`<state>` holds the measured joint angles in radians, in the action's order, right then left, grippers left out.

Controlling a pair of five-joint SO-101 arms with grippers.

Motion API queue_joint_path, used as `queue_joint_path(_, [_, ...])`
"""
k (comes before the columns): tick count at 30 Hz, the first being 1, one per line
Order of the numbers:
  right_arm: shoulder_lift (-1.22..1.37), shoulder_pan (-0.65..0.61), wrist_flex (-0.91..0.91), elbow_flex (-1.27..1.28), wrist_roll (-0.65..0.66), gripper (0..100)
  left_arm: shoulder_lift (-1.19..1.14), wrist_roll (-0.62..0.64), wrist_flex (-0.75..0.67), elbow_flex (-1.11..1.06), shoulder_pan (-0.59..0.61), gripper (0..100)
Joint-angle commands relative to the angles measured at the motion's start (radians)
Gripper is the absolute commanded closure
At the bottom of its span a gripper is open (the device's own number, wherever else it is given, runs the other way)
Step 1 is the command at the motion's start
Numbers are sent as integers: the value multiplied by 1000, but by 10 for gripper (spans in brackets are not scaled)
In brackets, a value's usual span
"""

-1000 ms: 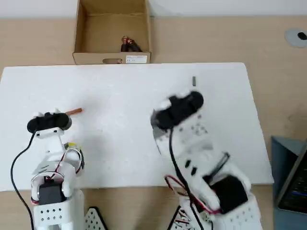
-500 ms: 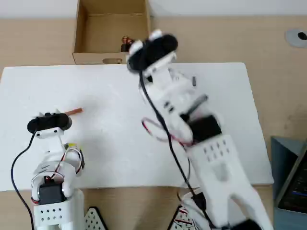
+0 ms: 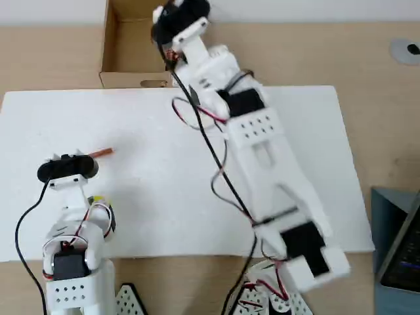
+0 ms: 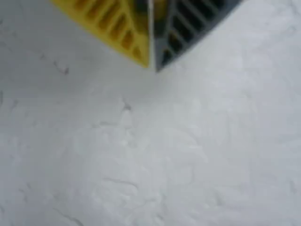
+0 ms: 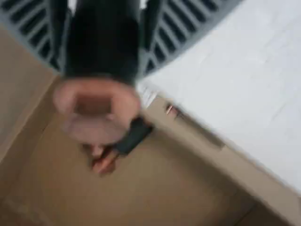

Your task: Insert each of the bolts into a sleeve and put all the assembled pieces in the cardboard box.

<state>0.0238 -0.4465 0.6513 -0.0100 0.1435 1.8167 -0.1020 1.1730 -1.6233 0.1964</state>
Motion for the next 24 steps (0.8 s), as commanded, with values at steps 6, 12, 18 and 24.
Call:
queue_joint_path(6, [285,16,-206,-295,143,988,7,-3,-20,5,9,998])
queue_joint_path(12, [498,13,-238,-464,285,987,7,-3,-20,5,9,998])
queue_joint_path(18, [667,16,-232,-616,414,984,7,-3,-20,5,9,998])
queue_joint_path(24, [754,16,-193,-704,448,850,7,-3,-20,5,9,998])
